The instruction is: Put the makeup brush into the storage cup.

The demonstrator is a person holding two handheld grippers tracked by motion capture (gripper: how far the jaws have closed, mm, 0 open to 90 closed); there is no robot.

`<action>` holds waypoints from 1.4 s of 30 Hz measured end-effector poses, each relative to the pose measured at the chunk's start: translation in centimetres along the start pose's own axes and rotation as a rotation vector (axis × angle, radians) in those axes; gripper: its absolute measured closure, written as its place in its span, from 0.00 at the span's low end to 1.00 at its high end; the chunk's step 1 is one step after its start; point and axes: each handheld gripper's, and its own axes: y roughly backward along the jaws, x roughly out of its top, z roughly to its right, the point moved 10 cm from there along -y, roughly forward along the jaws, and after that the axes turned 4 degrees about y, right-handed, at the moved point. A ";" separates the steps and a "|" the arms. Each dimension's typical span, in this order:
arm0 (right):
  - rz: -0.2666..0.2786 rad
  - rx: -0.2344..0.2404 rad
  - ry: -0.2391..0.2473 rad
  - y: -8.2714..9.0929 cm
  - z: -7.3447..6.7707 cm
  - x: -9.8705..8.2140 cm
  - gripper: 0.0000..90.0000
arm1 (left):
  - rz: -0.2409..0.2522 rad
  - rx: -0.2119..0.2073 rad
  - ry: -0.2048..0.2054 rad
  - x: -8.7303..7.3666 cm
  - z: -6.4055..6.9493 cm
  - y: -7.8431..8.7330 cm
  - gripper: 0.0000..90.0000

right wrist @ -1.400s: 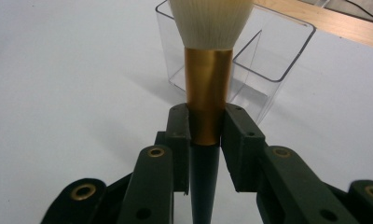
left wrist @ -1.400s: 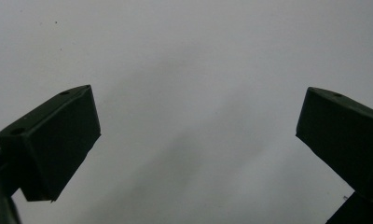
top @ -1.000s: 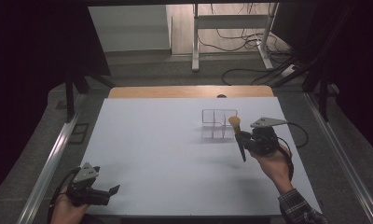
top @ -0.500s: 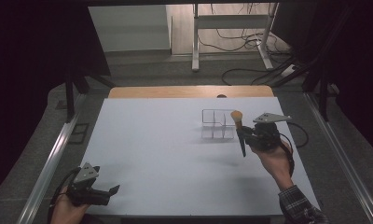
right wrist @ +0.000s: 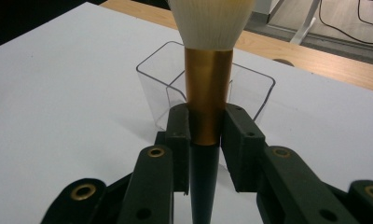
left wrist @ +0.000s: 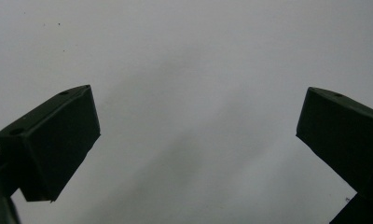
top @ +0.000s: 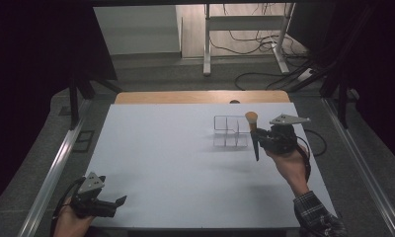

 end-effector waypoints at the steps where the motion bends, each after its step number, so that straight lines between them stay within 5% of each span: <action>1: 0.002 -0.001 -0.001 -0.1 0.1 0.1 0.81 | 0.000 0.000 0.000 0.0 0.0 0.0 0.00; 42: 0.091 -0.029 -0.038 -1.2 2.2 4.4 0.81 | 0.006 0.000 0.002 0.0 0.0 0.0 0.00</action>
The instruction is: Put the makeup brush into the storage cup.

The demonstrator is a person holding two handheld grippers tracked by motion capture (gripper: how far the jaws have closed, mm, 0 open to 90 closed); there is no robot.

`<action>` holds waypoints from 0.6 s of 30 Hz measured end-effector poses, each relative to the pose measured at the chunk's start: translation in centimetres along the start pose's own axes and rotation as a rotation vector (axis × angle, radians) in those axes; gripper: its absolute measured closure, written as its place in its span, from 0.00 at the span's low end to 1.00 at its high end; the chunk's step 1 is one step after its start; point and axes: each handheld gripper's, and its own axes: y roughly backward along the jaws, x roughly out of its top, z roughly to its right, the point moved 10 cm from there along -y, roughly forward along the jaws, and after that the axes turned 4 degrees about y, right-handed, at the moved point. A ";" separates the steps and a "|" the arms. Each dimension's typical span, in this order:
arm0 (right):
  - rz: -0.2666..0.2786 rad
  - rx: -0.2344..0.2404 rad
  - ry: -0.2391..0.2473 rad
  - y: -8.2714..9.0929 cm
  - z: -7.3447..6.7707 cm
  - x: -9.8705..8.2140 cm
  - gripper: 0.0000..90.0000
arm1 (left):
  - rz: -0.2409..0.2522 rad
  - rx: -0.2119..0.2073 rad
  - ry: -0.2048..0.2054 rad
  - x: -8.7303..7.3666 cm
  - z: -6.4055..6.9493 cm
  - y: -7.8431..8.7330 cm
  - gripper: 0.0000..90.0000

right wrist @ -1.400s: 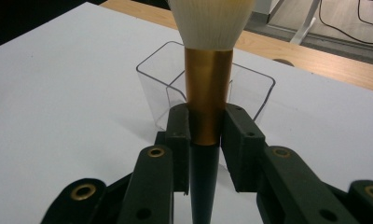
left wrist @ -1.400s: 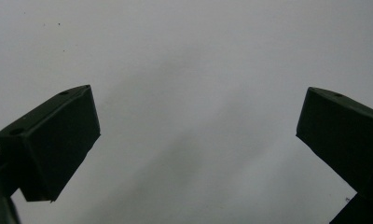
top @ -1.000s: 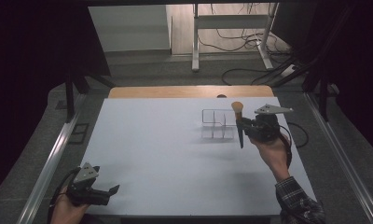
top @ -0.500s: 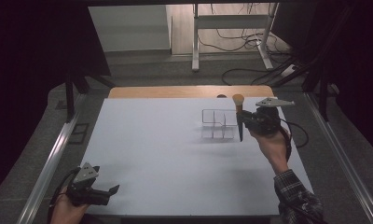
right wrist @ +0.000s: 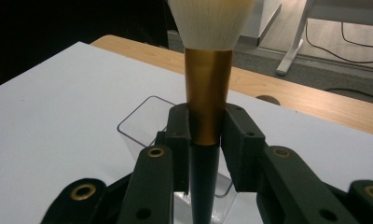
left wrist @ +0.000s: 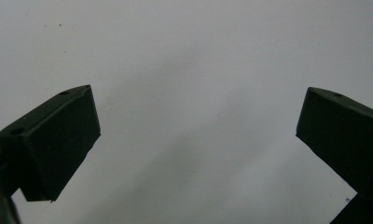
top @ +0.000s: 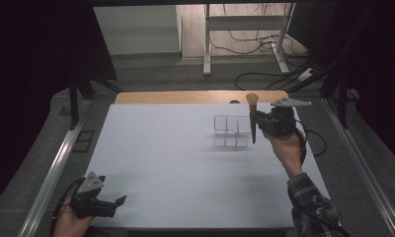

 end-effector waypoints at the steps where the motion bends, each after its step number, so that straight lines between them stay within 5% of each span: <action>1: 0.000 0.000 -0.002 0.0 0.0 0.1 0.81 | 0.000 -0.001 0.000 0.0 0.0 0.0 0.00; 18: 0.032 -0.029 0.011 -1.0 0.7 1.9 0.81 | 0.000 -0.001 -0.004 0.0 0.0 0.0 0.00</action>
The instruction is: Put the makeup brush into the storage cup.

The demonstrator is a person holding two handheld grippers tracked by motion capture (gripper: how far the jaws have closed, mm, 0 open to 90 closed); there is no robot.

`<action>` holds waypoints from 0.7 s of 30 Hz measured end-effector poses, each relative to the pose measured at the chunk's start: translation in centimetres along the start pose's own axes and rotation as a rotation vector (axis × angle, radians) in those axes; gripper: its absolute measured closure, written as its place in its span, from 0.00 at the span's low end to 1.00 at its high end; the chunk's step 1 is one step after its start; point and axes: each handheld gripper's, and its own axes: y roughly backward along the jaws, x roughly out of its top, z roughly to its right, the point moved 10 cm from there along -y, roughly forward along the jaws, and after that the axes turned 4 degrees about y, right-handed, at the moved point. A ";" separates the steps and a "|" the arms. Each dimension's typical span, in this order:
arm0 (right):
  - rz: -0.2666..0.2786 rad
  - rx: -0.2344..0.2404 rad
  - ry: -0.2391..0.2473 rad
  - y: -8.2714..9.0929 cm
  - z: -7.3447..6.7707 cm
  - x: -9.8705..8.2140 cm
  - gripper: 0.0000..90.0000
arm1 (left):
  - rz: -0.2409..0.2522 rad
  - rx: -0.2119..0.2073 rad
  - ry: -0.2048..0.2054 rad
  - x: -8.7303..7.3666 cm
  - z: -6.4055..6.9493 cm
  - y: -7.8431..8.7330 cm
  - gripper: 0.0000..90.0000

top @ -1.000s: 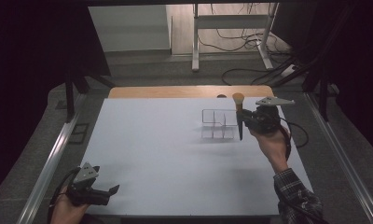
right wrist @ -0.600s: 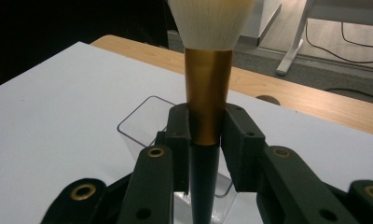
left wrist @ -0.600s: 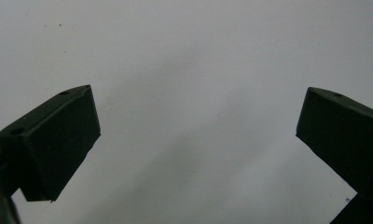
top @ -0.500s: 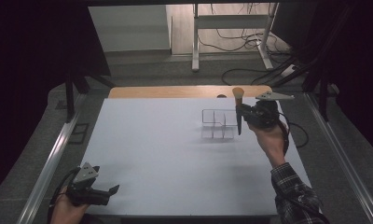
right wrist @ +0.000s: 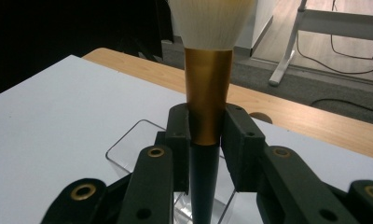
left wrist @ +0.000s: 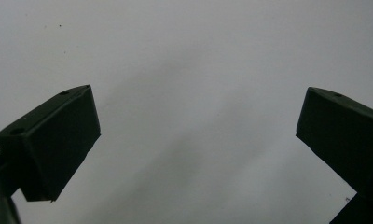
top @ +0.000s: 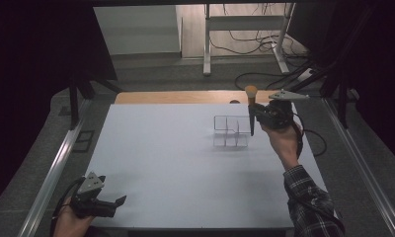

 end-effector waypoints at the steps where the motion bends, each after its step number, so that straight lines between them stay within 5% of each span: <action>1: 0.001 0.000 0.001 -0.1 0.0 0.1 0.81 | 0.000 0.000 0.000 0.0 0.0 0.0 0.00; 21: 0.036 -0.030 0.010 -1.5 1.0 1.8 0.81 | 0.003 0.000 -0.002 0.0 0.0 0.1 0.00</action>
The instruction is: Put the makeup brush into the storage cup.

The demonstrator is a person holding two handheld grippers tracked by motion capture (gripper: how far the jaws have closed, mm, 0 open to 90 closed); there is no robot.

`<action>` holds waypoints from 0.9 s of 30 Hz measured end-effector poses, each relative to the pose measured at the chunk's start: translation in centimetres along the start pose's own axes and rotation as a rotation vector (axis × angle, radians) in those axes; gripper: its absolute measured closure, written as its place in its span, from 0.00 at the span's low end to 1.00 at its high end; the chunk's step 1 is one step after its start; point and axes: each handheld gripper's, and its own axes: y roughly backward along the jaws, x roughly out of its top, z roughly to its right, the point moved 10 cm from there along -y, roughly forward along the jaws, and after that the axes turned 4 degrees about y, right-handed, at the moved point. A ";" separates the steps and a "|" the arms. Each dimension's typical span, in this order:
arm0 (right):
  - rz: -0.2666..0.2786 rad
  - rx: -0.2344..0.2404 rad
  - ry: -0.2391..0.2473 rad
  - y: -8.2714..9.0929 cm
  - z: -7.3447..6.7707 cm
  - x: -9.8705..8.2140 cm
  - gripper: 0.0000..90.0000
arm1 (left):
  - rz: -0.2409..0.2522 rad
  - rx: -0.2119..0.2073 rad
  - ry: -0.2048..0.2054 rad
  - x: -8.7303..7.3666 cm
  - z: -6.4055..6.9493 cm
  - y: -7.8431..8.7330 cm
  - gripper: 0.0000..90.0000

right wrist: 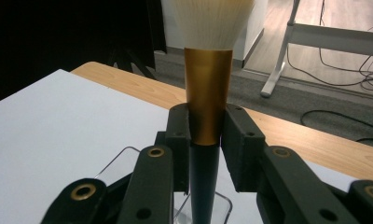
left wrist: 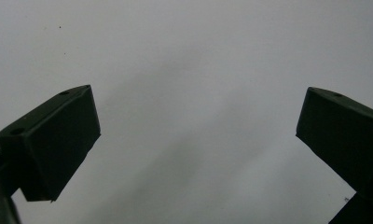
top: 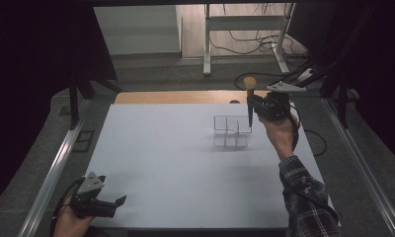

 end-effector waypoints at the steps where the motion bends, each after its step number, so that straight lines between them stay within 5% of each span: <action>1: 0.000 0.000 0.000 0.0 0.0 0.0 0.81 | 0.000 0.000 0.000 0.0 0.0 0.0 0.00; 27: 0.020 -0.016 -0.002 -2.0 0.6 0.7 0.81 | 0.007 -0.001 0.000 0.1 0.0 0.1 0.00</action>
